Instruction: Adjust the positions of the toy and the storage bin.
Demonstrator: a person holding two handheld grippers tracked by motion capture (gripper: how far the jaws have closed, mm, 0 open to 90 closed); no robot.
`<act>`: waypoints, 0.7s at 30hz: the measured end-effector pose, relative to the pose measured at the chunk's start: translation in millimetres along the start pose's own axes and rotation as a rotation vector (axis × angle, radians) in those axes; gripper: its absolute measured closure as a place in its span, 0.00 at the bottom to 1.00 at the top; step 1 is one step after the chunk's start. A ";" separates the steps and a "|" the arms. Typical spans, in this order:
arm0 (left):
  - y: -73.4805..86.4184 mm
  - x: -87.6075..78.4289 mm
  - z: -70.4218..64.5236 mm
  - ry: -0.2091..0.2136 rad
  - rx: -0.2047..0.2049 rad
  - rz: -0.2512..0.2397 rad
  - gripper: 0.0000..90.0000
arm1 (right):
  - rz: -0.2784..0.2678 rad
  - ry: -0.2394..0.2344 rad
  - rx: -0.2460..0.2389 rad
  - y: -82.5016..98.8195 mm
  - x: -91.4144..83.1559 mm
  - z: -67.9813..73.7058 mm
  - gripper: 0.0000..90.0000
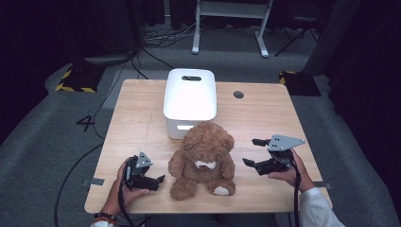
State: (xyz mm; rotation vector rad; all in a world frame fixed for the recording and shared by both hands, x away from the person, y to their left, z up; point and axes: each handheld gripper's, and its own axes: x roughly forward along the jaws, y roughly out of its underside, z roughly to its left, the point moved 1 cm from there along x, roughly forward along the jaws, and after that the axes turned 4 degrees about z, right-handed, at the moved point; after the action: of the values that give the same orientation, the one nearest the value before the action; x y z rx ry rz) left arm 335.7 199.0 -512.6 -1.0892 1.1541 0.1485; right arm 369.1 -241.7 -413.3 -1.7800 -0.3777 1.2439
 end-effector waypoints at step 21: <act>0.0 0.0 0.1 -0.002 -0.002 0.000 0.07 | -0.028 -0.076 -0.009 -17.9 23.0 10.0 0.22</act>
State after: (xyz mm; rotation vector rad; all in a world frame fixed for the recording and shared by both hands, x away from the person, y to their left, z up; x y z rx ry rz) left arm 335.8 199.1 -512.6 -1.0909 1.1525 0.1507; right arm 374.9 -211.5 -413.3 -1.7335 -0.4507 1.2945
